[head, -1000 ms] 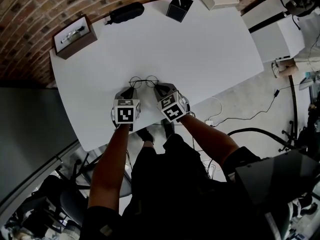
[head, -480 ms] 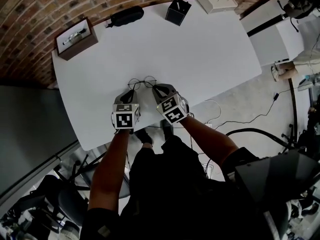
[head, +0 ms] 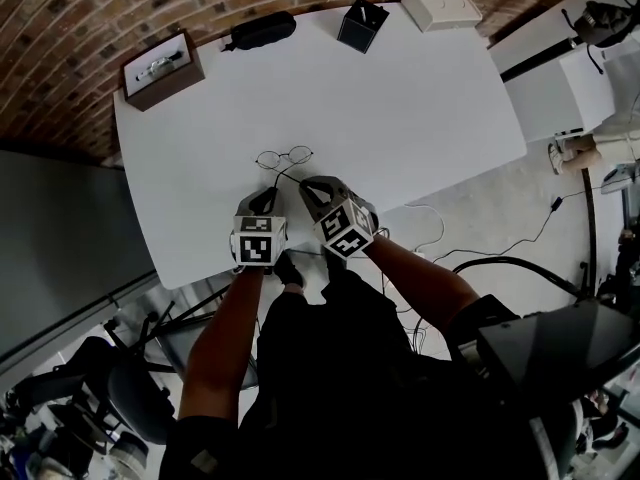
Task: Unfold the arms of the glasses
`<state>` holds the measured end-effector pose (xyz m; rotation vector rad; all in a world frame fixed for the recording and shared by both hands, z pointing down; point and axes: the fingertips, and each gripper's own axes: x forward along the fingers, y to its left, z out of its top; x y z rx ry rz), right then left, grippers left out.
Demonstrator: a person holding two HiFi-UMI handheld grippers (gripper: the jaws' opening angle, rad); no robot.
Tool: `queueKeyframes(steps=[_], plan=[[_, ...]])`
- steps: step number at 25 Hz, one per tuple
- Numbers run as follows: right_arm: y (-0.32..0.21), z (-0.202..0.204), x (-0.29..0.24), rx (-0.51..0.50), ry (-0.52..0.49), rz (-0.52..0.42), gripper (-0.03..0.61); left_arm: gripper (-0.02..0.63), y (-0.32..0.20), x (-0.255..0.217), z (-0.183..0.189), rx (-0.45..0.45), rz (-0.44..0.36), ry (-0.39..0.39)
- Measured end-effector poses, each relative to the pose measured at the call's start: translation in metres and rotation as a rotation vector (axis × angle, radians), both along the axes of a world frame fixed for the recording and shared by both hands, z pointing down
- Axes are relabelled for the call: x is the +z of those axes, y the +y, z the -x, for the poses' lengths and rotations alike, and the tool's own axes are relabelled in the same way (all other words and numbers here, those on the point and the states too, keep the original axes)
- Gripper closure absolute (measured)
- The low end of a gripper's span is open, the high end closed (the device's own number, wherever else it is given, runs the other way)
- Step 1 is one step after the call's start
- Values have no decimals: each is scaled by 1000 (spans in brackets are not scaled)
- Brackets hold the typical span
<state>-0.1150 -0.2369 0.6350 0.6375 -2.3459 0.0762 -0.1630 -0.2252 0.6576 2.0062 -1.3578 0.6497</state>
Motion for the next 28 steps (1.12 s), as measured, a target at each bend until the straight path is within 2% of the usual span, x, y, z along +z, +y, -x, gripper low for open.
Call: queueKeyframes(steps=[10,15,17,19,22,25,28], plan=[[12,0,23,-80,34,37,555,578,13,18,-17,-14,47,6],[13,-3,32,-94,54,53,555,572,13,21,-20,-13,53,34],[13,-3,34,-97,56,62,555,539,14,22,-26,1,59,67],[15,-4,37,-103,59,73,555,467,17,21,-31,14,65,97],[19,-5,38,-104,61,90,554,453,17,14,-29,18,36,92],[16,-6,33,-72,37,110,543,453,11,2,-14,-38,-7,94],[6,-8,23,25,-13,149,502,453,1,-8,10,-137,-36,104]])
